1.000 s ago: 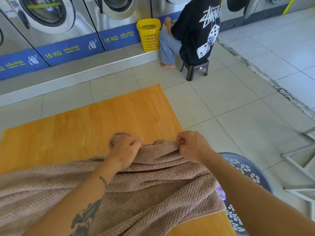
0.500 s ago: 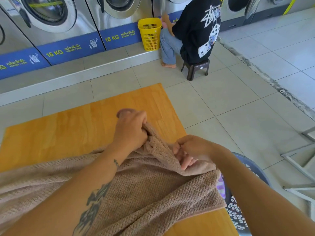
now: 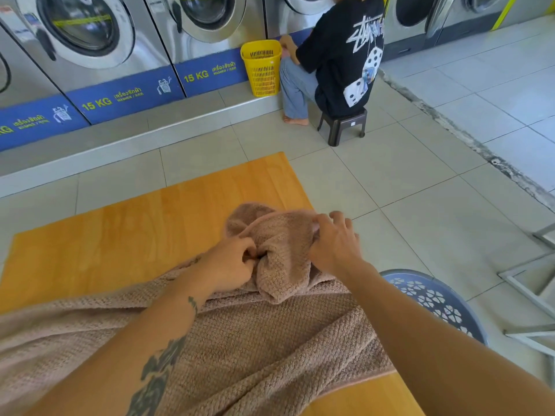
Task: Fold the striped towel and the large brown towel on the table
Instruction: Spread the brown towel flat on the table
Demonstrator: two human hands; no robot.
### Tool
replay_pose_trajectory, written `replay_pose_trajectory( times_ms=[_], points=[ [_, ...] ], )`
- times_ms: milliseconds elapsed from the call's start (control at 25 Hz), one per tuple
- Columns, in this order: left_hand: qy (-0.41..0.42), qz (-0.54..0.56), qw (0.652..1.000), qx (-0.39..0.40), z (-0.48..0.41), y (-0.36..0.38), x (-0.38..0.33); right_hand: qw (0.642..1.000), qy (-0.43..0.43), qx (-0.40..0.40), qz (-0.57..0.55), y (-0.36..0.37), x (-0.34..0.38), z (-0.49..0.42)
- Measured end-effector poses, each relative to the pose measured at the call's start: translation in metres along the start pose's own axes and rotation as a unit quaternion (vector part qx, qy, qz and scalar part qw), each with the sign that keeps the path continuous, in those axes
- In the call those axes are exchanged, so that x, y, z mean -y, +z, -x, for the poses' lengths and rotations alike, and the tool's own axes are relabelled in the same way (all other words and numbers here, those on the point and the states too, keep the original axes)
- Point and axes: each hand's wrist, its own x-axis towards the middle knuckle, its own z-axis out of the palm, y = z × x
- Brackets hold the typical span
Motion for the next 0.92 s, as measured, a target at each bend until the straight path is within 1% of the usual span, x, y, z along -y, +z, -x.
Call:
replay_pose_trajectory(
  times_ms=[80,200,280,360,400,480,520,560,600,640,680,720,800,920],
  points=[
    [-0.031,0.044,0.999,-0.005,-0.004,-0.001,-0.001,0.999,-0.027,0.026,-0.02,0.001,0.006,-0.007],
    [-0.08,0.053,0.995,-0.026,-0.015,-0.006,0.0,0.999,-0.016,0.037,0.001,0.0,0.01,-0.013],
    [-0.09,0.005,0.995,-0.051,-0.022,-0.005,0.001,0.996,-0.001,0.087,0.029,-0.006,0.012,-0.016],
    [-0.072,-0.056,0.991,-0.1,-0.029,-0.002,-0.001,0.992,0.011,0.119,0.042,-0.009,0.009,-0.013],
    [-0.062,-0.058,0.987,-0.135,-0.033,-0.005,-0.004,0.992,0.012,0.117,0.037,-0.011,0.006,-0.012],
    [-0.031,-0.035,0.974,-0.222,-0.047,-0.02,-0.02,0.996,0.028,0.078,-0.017,-0.02,-0.005,-0.012],
    [-0.005,-0.011,0.967,-0.254,-0.057,-0.031,-0.031,0.996,0.047,0.038,-0.061,-0.027,-0.01,-0.014],
    [0.029,0.026,0.964,-0.262,-0.066,-0.042,-0.046,0.991,0.074,-0.012,-0.108,-0.035,-0.017,-0.017],
    [0.069,0.068,0.966,-0.241,-0.073,-0.054,-0.064,0.982,0.1,-0.064,-0.149,-0.045,-0.023,-0.021],
    [0.112,0.104,0.968,-0.197,-0.077,-0.064,-0.081,0.97,0.127,-0.109,-0.177,-0.053,-0.03,-0.024],
    [0.144,0.125,0.969,-0.16,-0.079,-0.07,-0.097,0.961,0.155,-0.134,-0.184,-0.059,-0.039,-0.028],
    [0.158,0.13,0.968,-0.146,-0.08,-0.073,-0.109,0.958,0.177,-0.14,-0.176,-0.061,-0.048,-0.03],
    [0.161,0.119,0.967,-0.156,-0.077,-0.069,-0.113,0.962,0.193,-0.107,-0.162,-0.058,-0.061,-0.03],
    [0.145,0.076,0.976,-0.145,-0.066,-0.037,-0.088,0.97,0.152,-0.044,-0.183,-0.042,-0.064,-0.025]
  ],
)
